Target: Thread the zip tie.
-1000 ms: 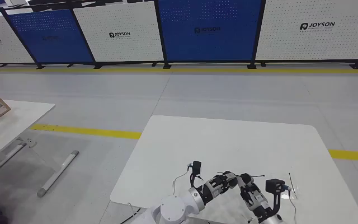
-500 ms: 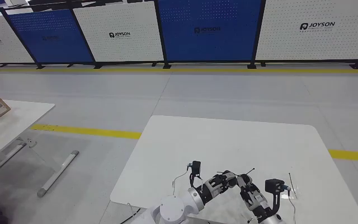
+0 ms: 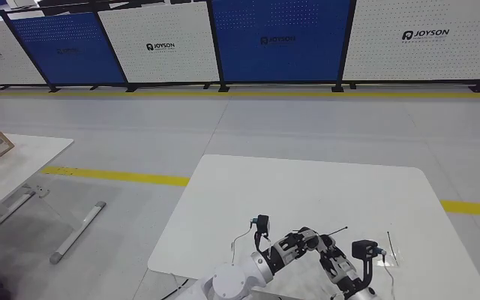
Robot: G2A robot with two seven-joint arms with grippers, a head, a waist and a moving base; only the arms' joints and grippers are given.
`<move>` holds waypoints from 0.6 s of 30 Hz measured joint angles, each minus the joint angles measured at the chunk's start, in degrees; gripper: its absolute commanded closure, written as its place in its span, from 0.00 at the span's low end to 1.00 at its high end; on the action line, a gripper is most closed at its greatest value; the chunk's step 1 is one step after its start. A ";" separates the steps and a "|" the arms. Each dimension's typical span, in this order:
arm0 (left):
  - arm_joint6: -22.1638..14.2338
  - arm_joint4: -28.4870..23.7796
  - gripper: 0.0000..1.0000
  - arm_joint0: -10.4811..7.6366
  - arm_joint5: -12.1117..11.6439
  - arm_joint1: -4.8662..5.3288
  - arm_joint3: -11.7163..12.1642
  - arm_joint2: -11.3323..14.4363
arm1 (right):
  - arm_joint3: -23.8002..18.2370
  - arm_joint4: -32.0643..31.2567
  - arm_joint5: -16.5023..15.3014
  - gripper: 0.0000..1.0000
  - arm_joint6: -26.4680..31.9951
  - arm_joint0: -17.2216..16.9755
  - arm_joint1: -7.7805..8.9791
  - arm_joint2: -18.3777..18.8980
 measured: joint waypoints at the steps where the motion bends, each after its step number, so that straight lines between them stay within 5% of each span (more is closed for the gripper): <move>1: -0.14 0.00 1.00 0.06 -0.09 0.01 -0.07 -0.02 | 0.02 0.20 -0.24 1.00 0.11 0.00 0.01 -0.01; 18: -1.40 0.79 1.00 0.01 0.24 0.03 -0.66 0.44 | -0.02 -0.03 -0.51 1.00 1.25 0.08 0.19 0.19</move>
